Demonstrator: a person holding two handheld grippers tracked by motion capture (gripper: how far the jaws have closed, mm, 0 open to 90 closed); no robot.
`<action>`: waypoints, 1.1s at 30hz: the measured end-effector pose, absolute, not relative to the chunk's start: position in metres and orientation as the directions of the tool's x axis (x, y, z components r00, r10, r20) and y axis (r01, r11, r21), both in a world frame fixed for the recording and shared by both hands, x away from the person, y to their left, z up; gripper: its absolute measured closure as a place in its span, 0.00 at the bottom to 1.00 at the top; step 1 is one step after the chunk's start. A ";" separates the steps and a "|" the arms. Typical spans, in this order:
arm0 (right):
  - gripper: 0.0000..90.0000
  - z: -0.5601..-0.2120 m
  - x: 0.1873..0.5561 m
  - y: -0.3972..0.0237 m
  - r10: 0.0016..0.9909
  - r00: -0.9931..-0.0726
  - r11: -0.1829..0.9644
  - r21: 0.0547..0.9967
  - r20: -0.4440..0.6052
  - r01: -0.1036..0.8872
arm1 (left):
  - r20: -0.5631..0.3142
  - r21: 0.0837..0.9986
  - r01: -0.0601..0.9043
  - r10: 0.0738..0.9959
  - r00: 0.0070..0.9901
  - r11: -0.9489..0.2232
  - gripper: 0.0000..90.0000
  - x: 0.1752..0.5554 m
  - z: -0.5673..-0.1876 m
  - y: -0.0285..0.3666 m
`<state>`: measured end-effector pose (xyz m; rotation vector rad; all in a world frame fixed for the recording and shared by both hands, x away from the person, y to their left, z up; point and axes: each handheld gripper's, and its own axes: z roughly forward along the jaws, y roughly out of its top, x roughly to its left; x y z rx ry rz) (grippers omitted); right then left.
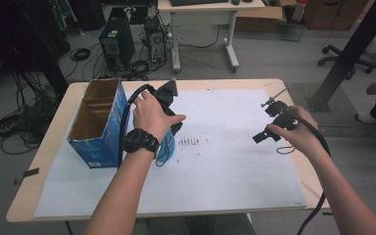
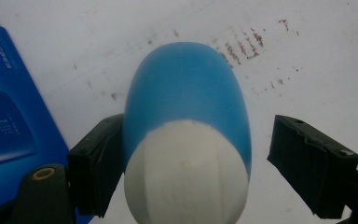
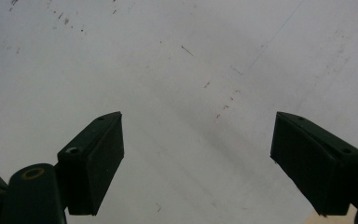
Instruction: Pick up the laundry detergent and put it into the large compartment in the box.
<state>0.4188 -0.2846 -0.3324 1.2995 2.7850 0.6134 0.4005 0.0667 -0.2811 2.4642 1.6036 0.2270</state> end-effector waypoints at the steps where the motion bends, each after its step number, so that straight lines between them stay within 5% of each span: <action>1: 0.19 -0.332 0.419 -0.285 0.738 -0.656 0.579 0.351 0.155 0.735 | 0.023 0.243 0.886 0.915 0.402 -0.396 0.24 0.400 -0.281 0.067; 33: 0.19 -0.334 0.419 -0.287 0.738 -0.656 0.580 0.350 0.156 0.736 | 0.057 0.221 0.910 0.936 0.347 -0.351 0.39 0.405 -0.289 0.067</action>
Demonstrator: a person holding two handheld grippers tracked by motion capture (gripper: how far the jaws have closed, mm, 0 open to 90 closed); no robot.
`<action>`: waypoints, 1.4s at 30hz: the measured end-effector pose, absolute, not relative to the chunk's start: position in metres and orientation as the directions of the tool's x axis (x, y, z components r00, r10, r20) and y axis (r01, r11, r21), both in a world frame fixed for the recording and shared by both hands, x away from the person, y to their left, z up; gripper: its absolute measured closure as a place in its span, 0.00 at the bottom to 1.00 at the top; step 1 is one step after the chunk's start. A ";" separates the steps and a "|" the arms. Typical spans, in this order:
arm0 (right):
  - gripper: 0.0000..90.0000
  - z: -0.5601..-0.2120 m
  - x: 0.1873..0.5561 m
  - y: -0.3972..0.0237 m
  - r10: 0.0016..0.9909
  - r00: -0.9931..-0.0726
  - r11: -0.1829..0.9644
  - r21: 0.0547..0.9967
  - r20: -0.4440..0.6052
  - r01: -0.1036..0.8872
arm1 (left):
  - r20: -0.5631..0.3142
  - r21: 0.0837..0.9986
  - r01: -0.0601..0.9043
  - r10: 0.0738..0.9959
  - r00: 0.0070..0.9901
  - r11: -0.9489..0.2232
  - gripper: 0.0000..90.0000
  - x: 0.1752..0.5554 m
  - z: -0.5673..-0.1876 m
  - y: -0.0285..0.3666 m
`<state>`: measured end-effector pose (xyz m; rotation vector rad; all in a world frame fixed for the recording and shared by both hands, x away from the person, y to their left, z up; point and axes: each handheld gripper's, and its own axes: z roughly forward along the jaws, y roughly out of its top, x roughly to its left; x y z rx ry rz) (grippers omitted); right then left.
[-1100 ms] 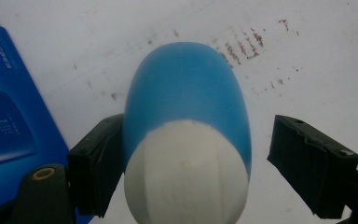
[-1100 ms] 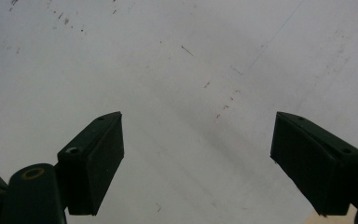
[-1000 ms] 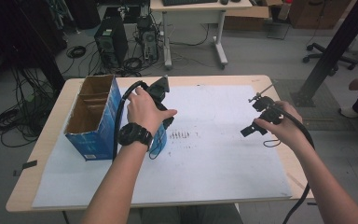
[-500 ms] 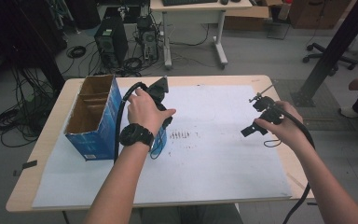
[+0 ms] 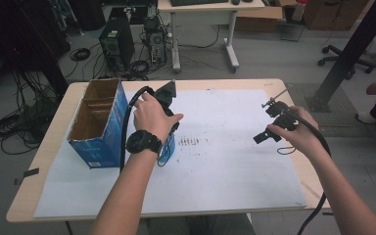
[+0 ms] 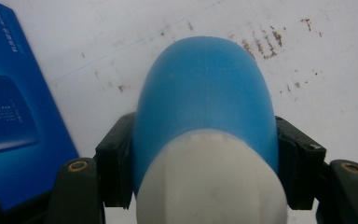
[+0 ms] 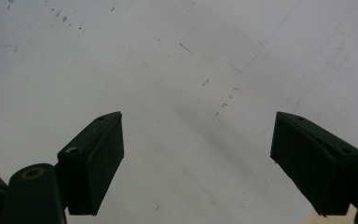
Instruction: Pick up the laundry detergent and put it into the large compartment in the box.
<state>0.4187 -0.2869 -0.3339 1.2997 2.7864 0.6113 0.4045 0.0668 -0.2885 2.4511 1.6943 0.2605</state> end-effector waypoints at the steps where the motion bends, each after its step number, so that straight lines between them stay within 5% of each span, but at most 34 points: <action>1: 0.19 -0.334 0.418 -0.287 0.740 -0.655 0.579 0.347 0.156 0.737 | 0.063 0.220 0.910 0.936 0.345 -0.351 0.39 0.405 -0.289 0.066; 42: 0.20 -0.334 0.416 -0.290 0.740 -0.655 0.579 0.352 0.151 0.736 | 0.057 0.198 0.916 0.937 0.345 -0.350 0.42 0.406 -0.289 0.067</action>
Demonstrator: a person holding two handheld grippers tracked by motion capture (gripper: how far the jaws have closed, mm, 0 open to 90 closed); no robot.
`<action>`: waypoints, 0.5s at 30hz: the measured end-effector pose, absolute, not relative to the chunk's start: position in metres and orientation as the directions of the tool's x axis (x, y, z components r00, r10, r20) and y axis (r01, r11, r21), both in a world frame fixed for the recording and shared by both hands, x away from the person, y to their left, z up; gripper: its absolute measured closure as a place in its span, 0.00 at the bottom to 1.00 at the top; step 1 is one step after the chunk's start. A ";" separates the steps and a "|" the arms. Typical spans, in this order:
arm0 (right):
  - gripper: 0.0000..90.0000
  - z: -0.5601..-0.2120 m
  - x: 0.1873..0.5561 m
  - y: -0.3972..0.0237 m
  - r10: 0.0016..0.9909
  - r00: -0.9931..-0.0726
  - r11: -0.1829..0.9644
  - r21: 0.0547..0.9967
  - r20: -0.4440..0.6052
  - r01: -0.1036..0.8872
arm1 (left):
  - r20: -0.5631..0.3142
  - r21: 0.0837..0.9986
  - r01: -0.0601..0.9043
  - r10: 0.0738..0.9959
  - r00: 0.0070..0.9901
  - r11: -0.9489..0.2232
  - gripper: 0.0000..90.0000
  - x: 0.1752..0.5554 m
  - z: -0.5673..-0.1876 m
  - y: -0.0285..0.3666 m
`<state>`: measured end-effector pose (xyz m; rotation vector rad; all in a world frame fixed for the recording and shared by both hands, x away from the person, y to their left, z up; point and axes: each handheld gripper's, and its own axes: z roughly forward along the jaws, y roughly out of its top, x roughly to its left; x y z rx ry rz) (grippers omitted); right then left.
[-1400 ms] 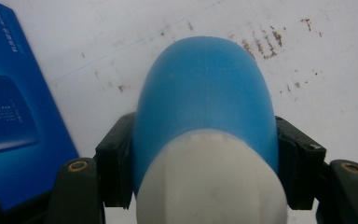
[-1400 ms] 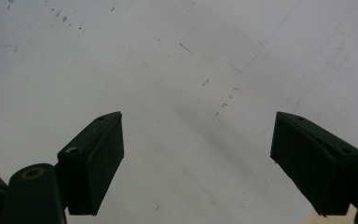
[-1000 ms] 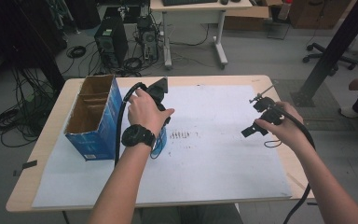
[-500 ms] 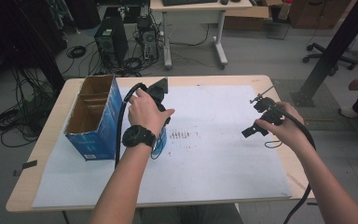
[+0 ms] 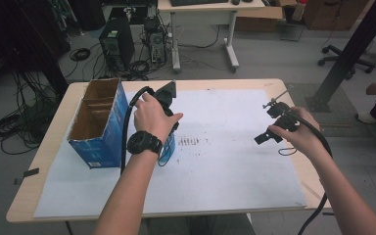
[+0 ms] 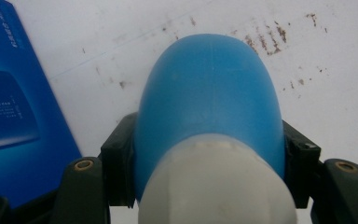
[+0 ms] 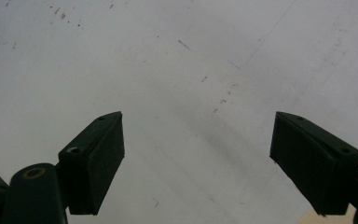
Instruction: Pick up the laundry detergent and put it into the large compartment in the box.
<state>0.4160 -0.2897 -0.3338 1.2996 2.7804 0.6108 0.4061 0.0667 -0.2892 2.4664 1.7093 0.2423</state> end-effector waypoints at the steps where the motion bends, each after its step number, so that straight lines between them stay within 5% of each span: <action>1: 0.20 -0.334 0.416 -0.290 0.741 -0.654 0.578 0.351 0.151 0.736 | 0.057 0.193 0.916 0.936 0.348 -0.352 0.42 0.406 -0.289 0.067; 15: 0.20 -0.333 0.416 -0.289 0.740 -0.655 0.579 0.354 0.151 0.735 | 0.029 0.179 0.910 0.926 0.375 -0.374 0.42 0.402 -0.277 0.063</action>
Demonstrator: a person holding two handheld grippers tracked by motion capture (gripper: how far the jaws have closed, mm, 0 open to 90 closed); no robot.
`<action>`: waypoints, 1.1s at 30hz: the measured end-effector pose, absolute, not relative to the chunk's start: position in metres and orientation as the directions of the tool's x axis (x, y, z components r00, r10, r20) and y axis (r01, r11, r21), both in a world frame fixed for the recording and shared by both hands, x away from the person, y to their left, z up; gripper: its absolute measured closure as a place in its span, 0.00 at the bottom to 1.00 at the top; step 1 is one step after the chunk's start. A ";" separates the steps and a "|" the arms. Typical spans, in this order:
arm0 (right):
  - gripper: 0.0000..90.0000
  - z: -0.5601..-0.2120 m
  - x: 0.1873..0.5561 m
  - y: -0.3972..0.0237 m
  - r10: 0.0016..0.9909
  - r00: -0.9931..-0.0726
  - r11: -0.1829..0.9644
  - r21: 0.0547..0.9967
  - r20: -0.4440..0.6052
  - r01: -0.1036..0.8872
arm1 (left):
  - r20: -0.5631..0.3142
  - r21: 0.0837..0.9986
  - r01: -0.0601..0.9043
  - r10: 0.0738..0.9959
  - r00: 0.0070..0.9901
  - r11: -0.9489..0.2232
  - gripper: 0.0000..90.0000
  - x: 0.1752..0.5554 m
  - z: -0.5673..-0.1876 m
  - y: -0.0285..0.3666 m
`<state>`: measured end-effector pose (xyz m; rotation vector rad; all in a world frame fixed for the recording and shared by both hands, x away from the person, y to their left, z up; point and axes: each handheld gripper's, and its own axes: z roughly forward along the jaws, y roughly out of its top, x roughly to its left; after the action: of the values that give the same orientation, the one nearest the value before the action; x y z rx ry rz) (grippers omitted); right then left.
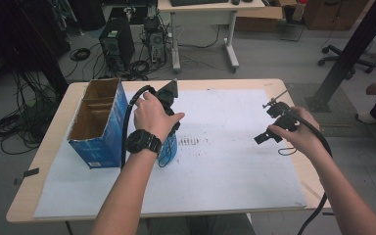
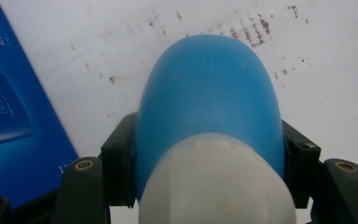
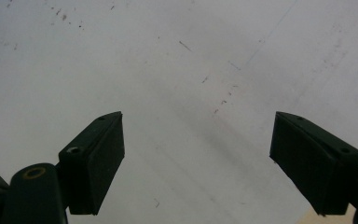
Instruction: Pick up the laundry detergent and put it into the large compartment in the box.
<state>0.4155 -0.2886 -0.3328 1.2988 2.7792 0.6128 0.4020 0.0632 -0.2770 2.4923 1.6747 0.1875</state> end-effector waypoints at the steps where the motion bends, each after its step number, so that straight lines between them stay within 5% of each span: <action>1: 0.20 -0.333 0.415 -0.289 0.740 -0.656 0.580 0.353 0.150 0.734 | 0.031 0.178 0.910 0.926 0.376 -0.375 0.42 0.402 -0.276 0.063; 33: 0.20 -0.328 0.415 -0.290 0.741 -0.655 0.576 0.361 0.150 0.734 | 0.029 0.243 0.908 0.938 0.345 -0.342 0.42 0.396 -0.189 0.079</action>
<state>0.4146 -0.2903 -0.3282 1.2973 2.7731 0.6223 0.3960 0.0791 -0.1888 2.4205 1.6815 0.2434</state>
